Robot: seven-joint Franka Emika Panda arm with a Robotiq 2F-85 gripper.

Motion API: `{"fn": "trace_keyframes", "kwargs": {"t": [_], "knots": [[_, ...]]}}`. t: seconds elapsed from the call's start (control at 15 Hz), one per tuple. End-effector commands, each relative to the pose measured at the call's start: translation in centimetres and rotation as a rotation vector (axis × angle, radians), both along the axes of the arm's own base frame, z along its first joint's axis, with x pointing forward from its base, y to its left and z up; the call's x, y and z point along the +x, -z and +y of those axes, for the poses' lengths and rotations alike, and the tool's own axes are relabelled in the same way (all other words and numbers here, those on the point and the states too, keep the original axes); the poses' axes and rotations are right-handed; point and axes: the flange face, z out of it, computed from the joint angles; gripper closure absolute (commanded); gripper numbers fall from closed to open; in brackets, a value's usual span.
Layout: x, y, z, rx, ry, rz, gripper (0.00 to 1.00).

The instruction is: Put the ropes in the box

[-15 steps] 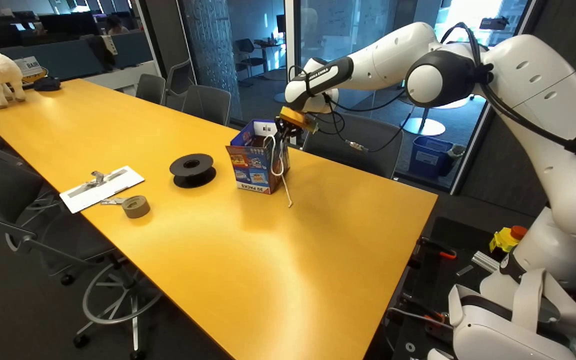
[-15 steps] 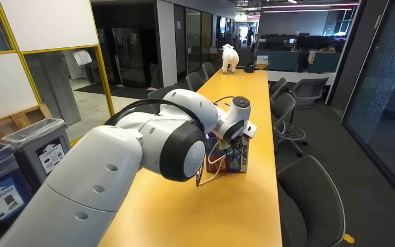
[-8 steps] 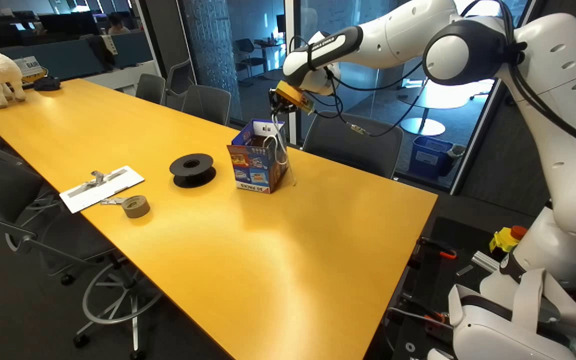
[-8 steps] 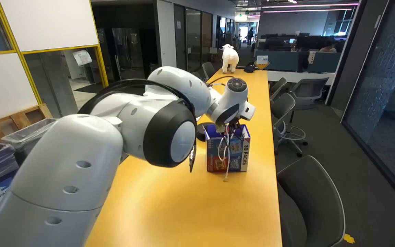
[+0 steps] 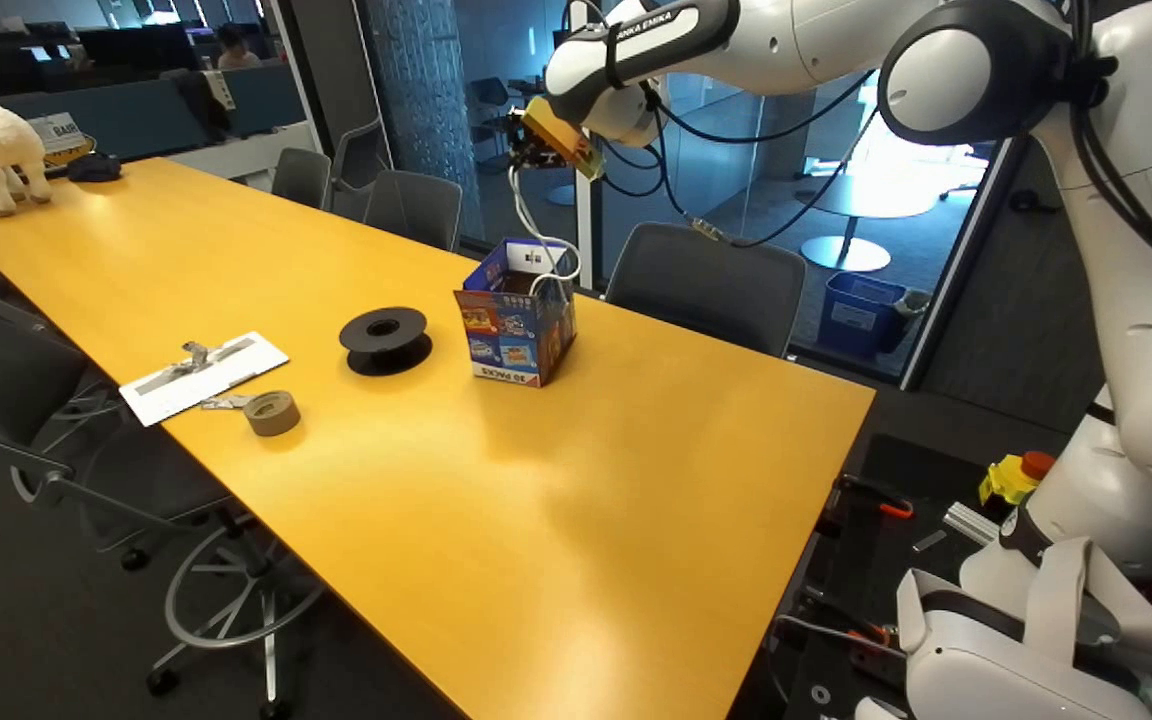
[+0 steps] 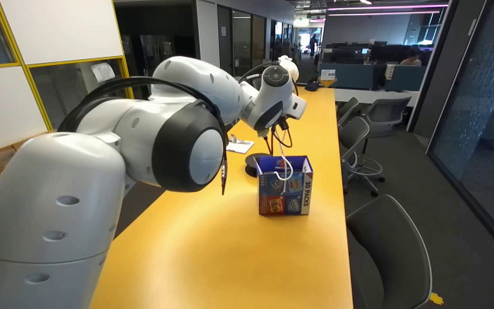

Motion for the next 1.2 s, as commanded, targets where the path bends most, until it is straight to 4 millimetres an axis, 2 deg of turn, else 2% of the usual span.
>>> {"fn": "trace_keyframes", "kwargs": {"t": [0.0,0.33,0.53,0.8,1.13], "knots": [[0.5,-4.1,2.3,0.01,0.028,-0.094,0.92],[1.1,-8.2,5.0,0.004,0.043,-0.199,0.94],[1.6,-8.9,5.2,0.009,0.044,-0.217,0.94],[2.6,-6.9,4.5,-0.004,0.037,-0.188,0.93],[4.1,-2.3,4.6,-0.057,0.02,-0.127,0.95]]}}
